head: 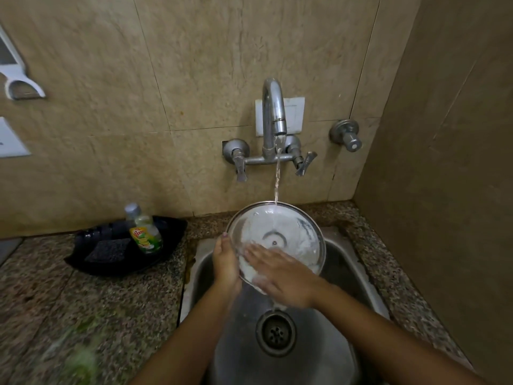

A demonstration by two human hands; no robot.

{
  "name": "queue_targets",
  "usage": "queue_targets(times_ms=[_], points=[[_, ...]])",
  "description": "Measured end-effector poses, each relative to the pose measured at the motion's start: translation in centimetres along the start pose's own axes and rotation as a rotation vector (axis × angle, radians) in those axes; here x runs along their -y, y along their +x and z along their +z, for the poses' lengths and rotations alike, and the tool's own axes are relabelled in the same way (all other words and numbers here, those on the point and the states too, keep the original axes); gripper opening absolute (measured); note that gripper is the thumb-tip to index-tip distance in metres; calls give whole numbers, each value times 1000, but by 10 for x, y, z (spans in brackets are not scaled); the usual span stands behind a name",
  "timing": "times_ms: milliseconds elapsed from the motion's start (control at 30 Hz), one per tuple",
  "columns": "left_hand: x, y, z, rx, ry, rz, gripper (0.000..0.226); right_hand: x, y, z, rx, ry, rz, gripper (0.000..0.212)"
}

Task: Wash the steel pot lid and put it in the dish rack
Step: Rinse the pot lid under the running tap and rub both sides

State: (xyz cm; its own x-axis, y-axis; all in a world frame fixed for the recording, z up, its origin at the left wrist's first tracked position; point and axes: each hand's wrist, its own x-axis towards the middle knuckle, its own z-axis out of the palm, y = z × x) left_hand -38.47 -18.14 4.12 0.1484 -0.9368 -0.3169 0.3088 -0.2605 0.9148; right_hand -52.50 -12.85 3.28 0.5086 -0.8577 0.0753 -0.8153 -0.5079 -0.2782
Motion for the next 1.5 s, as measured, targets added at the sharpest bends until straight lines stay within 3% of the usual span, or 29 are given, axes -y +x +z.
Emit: queue_targets(times_ms=[100, 200, 267, 433, 500, 600, 667, 767, 867, 933, 1000, 1133, 1200, 1267, 1333, 1433, 1500], points=[[-3, 4, -10, -34, 11, 27, 40, -34, -27, -8, -126, -109, 251, 65], [4, -7, -4, 20, 29, 26, 30, -42, 3, -28, -222, -111, 475, 70], [6, -12, 3, 33, 29, 9, 31, -24, 35, -29, -248, -61, 412, 69], [-8, -5, 1, 6, -24, -1, 34, 10, 16, -1, -64, -37, -5, 59], [-12, 0, -8, -42, -8, 48, 32, -7, -14, 2, -98, -95, 29, 60], [-8, -1, -12, -44, 31, 98, 32, -38, -21, -12, -179, -149, 358, 68], [-1, -6, -8, -24, 38, 79, 29, -37, 7, -26, -262, -162, 450, 70], [0, -12, 2, -11, 13, 58, 26, -6, 52, -32, -313, -73, 319, 67], [-5, -7, 1, 16, 15, 82, 29, 20, 42, -14, -177, -88, 31, 61], [-10, -2, -7, -13, 8, 84, 31, 13, 12, -3, -126, -94, -45, 59], [-13, 2, -14, -50, 32, 112, 29, -11, -15, -1, -153, -157, 52, 61], [-12, -8, -13, 27, 39, 101, 33, -46, -9, -21, -316, -161, 507, 66], [-11, -16, -10, 141, 27, 94, 24, -44, 21, -35, -465, -155, 554, 51], [-17, -20, -10, 242, 49, 90, 21, -33, 50, -50, -624, -128, 537, 30], [-27, -19, -10, 282, 84, 99, 24, -21, 69, -64, -738, -106, 398, 25], [-40, -15, -8, 308, 200, 178, 24, -18, 78, -76, -676, -185, 90, 30], [-48, -14, -2, 344, 257, 219, 25, -26, 78, -81, -592, -94, 85, 37]])
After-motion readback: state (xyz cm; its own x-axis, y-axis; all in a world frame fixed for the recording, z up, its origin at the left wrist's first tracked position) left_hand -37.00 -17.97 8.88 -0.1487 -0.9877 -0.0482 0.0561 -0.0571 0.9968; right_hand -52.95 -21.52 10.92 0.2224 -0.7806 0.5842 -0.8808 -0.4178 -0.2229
